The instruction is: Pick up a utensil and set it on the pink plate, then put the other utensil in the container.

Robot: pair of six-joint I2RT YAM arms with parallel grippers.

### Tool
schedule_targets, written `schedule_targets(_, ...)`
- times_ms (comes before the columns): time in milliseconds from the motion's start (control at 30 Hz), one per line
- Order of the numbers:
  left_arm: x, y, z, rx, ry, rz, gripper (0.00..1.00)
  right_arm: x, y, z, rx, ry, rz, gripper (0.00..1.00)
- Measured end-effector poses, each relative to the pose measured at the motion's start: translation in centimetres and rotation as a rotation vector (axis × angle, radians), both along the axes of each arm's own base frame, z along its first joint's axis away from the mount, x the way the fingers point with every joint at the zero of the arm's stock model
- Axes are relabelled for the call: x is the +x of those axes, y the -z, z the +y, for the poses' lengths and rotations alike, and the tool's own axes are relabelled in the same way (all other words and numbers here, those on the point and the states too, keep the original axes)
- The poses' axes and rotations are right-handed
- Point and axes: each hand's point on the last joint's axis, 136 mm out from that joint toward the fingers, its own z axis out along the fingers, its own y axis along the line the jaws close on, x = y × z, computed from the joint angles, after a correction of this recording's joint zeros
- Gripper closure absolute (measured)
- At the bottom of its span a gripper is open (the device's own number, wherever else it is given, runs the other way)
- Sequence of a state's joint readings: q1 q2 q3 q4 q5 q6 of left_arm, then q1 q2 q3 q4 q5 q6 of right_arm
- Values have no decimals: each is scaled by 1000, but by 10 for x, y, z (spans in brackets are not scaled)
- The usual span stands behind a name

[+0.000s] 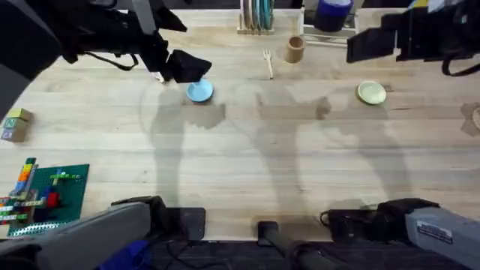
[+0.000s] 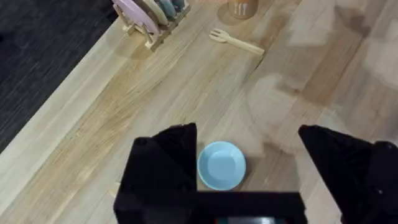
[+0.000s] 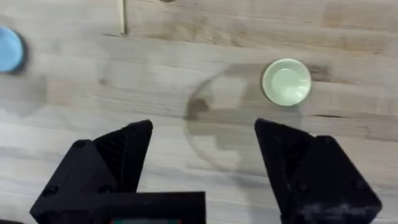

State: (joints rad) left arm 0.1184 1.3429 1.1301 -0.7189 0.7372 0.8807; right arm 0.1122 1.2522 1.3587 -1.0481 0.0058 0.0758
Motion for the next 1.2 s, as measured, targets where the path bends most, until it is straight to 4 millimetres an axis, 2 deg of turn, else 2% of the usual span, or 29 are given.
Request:
schedule_targets(200, 0, 0, 0, 1, 2, -2, 5, 0, -18, 25, 56, 20, -33, 3)
schedule_targets(333, 0, 0, 0, 2, 2, -2, 6, -3, -23, 45, 80, -9, -39, 3)
schedule_targets(467, 0, 0, 0, 2, 2, -2, 6, -13, -18, 48, 75, 15, 4, 4)
schedule_targets(567, 0, 0, 0, 2, 2, -2, 6, -11, -17, 50, 66, 33, 33, 4)
schedule_targets(700, 0, 0, 0, 1, 2, -1, 6, 6, -13, 56, 45, 57, 64, 4)
schedule_targets(867, 0, 0, 0, 1, 2, -1, 6, 33, 3, 73, 6, 52, 112, 4)
schedule_targets(1000, 0, 0, 0, 1, 2, 0, 6, 56, 20, 85, -43, 60, 144, 3)
schedule_targets(1033, 0, 0, 0, 1, 2, 0, 6, 74, 33, 95, -62, 65, 164, 4)
schedule_targets(1200, 0, 0, 0, 1, 2, 0, 6, 103, 58, 117, -81, 51, 176, 3)
